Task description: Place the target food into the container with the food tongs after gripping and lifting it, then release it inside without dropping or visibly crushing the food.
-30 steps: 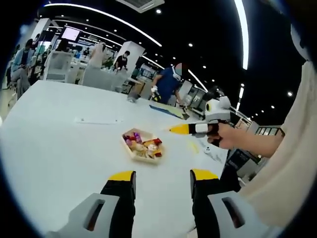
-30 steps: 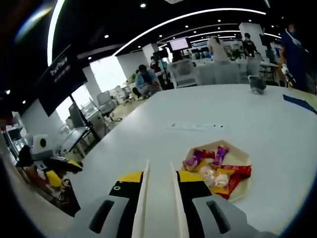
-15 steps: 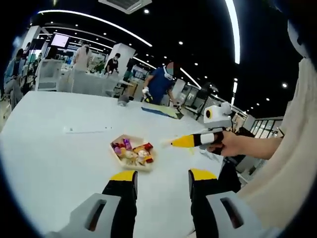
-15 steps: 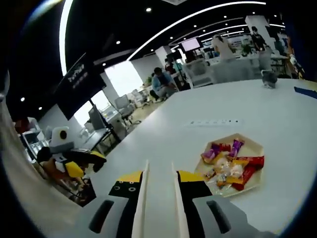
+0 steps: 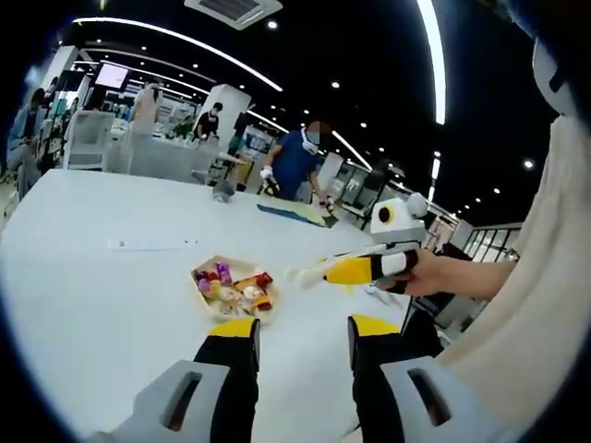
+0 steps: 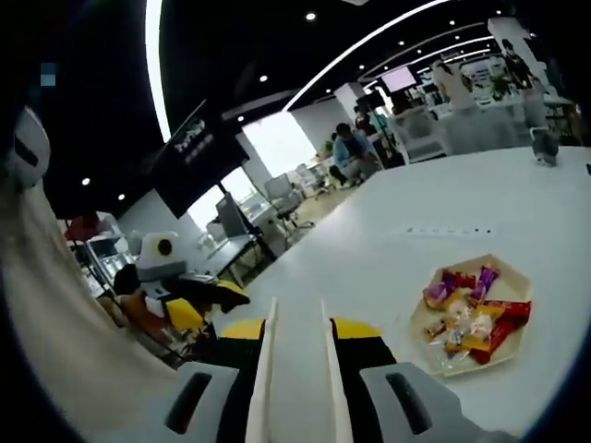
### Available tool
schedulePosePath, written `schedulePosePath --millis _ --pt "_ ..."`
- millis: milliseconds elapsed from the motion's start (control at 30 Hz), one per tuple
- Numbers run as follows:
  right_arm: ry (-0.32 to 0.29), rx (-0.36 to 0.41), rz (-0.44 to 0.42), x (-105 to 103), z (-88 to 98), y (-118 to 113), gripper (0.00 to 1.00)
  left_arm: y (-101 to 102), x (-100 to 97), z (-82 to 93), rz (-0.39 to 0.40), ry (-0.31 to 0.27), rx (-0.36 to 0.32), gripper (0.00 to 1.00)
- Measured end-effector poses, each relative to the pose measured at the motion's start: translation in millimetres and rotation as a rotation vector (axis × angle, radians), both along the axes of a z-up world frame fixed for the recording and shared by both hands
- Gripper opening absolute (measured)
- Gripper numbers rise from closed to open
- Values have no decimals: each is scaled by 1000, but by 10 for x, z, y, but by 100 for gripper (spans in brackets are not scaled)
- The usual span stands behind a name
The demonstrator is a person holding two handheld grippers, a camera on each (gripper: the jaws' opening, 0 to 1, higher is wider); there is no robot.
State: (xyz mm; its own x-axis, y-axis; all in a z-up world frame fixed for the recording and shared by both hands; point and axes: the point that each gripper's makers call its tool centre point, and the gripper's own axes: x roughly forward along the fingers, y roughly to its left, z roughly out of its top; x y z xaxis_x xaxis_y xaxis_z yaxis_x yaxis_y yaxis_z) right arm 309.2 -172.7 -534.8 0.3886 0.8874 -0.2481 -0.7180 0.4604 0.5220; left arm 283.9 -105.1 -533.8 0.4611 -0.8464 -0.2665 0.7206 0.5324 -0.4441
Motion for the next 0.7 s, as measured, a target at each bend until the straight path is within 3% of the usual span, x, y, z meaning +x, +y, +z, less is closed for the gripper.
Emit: schedulePosePath --millis 167,500,700 --pt "-13 91 94 -145 158 77 26 -13 -33 95 -24 -11 -21 33" --pt "-42 147 187 -275 302 186 26 -149 -156 279 -136 -35 -73 27" --pt "-40 172 229 -351 351 213 27 -196 -181 375 -167 -53 -113 17"
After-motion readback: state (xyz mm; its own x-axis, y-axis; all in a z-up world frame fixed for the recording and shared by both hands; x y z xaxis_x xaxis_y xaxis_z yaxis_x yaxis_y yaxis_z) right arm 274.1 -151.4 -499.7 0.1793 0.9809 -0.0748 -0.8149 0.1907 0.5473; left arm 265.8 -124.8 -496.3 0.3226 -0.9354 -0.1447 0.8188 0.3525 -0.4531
